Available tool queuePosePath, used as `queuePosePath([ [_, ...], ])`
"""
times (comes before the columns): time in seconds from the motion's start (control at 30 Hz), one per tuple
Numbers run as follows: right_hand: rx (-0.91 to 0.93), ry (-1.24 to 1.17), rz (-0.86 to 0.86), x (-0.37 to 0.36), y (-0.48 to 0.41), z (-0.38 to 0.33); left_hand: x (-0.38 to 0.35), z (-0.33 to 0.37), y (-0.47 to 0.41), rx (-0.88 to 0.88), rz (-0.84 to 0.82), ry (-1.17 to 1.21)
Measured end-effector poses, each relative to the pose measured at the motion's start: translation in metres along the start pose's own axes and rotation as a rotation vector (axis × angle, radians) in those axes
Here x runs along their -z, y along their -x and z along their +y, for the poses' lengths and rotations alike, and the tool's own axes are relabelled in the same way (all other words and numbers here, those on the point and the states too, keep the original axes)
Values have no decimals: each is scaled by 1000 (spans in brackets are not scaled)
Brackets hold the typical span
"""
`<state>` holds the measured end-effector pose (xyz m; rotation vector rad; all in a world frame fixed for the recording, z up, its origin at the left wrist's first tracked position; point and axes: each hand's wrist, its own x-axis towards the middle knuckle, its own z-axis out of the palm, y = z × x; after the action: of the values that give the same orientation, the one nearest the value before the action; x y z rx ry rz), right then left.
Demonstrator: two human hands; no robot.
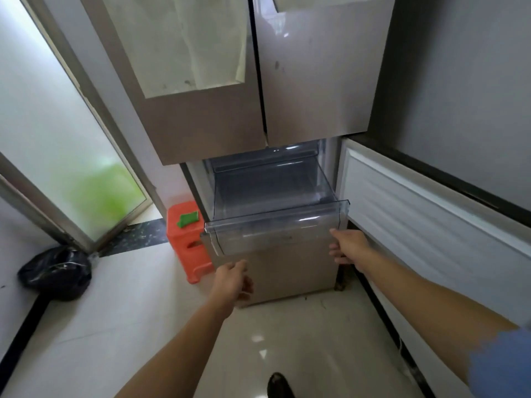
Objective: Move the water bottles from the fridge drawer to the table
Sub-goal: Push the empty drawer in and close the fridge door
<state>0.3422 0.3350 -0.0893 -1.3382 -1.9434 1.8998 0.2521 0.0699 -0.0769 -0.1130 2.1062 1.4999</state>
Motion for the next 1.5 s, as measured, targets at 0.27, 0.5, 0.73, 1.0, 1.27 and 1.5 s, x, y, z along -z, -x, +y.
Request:
queuePosePath([
  [0.27, -332, -877, 8, -45, -125, -34, -17, 47, -145, 341, -28, 885],
  [0.5, -339, -970, 44, -55, -168, -57, -35, 71, -194, 338, -3, 929],
  [0.73, -285, -1067, -38, -65, -215, -93, -29, 106, -261, 342, 6, 982],
  [1.0, -356, -953, -135, -83, -277, -118, -32, 129, -317, 320, 29, 964],
  [1.27, -319, -904, -238, -93, -318, -146, -32, 137, -377, 209, -108, 772],
  [1.5, -319, -808, -284, -95, -336, -153, -36, 152, -386, 249, -66, 810],
])
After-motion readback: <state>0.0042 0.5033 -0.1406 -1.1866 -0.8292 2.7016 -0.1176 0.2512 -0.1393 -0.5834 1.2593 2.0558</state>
